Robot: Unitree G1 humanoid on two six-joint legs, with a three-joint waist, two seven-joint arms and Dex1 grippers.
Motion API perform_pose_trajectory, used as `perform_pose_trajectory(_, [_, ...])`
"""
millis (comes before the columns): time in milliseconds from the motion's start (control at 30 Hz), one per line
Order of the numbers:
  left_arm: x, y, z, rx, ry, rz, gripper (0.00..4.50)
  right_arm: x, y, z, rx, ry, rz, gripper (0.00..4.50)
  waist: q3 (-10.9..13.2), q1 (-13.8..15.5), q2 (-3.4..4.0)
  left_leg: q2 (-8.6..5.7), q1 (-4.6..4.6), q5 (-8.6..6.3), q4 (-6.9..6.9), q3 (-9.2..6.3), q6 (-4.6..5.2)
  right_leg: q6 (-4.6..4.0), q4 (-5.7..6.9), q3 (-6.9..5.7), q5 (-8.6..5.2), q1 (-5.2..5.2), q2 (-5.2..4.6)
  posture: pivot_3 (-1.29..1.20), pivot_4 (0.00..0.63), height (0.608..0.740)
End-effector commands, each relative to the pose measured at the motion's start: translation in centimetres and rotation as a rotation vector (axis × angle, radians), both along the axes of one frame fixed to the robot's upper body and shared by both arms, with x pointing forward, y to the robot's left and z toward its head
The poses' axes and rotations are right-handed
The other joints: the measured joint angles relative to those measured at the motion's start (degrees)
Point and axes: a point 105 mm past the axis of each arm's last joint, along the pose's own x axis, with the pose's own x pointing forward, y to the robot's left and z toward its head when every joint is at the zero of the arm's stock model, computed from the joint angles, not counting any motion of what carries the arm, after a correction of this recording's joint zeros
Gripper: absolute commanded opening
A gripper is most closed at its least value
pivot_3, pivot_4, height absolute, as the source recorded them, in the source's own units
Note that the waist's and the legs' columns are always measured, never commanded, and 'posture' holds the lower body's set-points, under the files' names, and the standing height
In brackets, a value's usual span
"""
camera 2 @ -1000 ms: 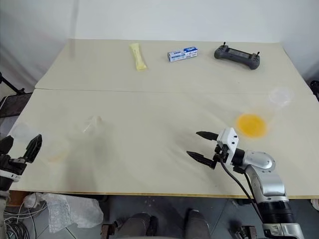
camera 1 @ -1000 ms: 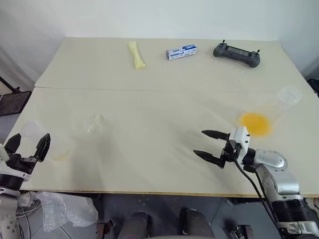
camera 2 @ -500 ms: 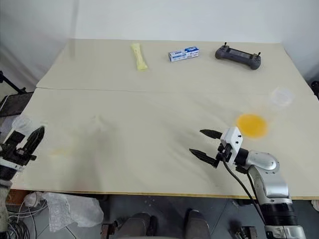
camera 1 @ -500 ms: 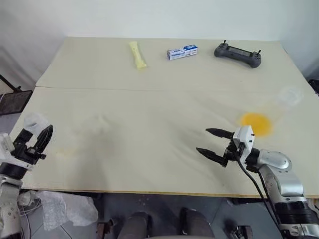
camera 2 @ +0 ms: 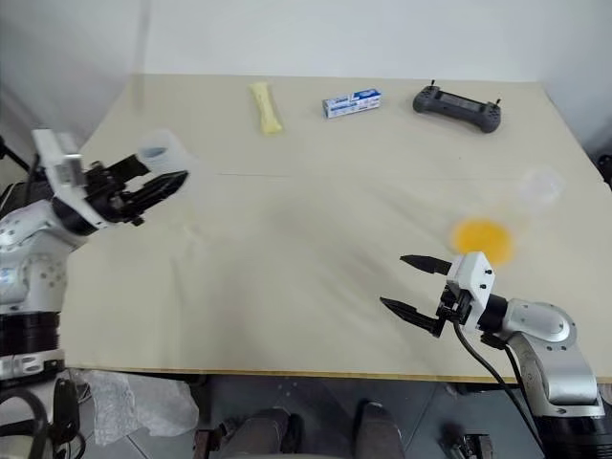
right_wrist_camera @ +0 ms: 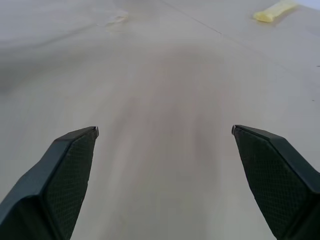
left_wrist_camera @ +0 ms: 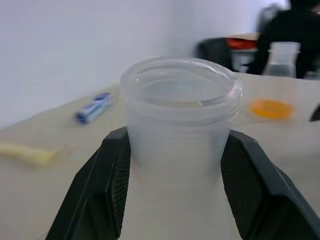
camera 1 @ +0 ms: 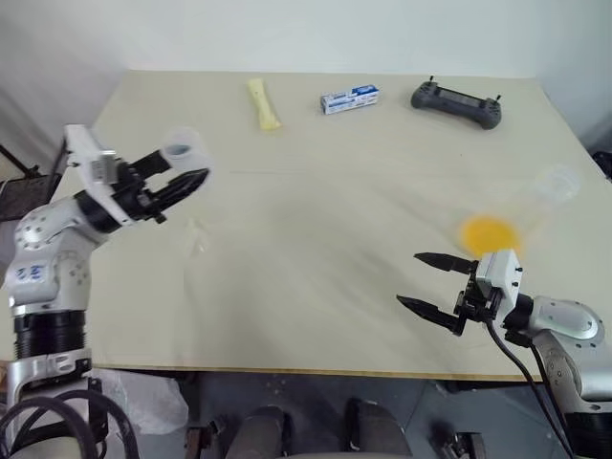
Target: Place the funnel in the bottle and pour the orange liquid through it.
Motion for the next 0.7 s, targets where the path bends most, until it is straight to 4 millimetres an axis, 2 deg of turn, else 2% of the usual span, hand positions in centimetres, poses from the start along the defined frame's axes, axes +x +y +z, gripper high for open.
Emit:
perform_pose_trajectory(33, [0.1, -4.7, -0.5, 0.036, 0.01, -0.21, 2.26, -1.0, 0.8, 1.8, -0.009, -0.068, 0.038, 4.5, 0.0, 0.1, -0.06, 0.01, -0.01, 0.0, 0.0, 0.0, 0.0, 0.0, 0.0, -0.01, 0.0, 0.0, 0.02, 0.0, 0.15, 0.74])
perform_pose_trajectory(100, [0.1, -7.3, -1.8, 0.079, 0.036, -0.305, 2.26, -1.4, 1.1, 2.1, -0.007, -0.079, 0.039, 4.5, 0.0, 0.2, -0.07, 0.04, -0.03, 0.0, 0.08, 0.0, 0.0, 0.0, 0.03, -0.03, 0.0, 0.0, 0.05, 0.0, 0.15, 0.74])
perform_pose_trajectory(300, [0.0, -11.1, -4.2, 0.164, 0.053, -0.418, 2.26, -2.3, 0.9, 2.0, -0.01, -0.075, 0.017, 4.5, 0.1, 0.2, -0.14, 0.11, -0.06, 0.0, 0.26, 0.08, 0.0, 0.01, 0.06, -0.01, 0.01, 0.01, 0.1, 0.0, 0.15, 0.74])
perform_pose_trajectory(433, [0.7, -11.9, -5.3, 0.2, 0.054, -0.405, 2.26, -2.5, 0.4, 1.8, -0.003, -0.075, -0.023, 4.5, 0.1, 0.3, -0.18, 0.09, -0.18, 0.0, 0.58, 0.04, 0.01, 0.01, 0.08, 0.0, 0.01, 0.08, 0.08, 0.0, 0.15, 0.74])
perform_pose_trajectory(700, [1.1, -12.2, -6.6, 0.237, 0.049, -0.396, 2.26, -2.6, 0.2, 1.7, 0.01, -0.083, -0.062, 4.5, 0.1, 0.5, -0.19, 0.07, -0.22, 0.0, 0.71, -0.1, 0.01, 0.04, 0.11, -0.03, 0.02, 0.12, 0.07, 0.0, 0.15, 0.74])
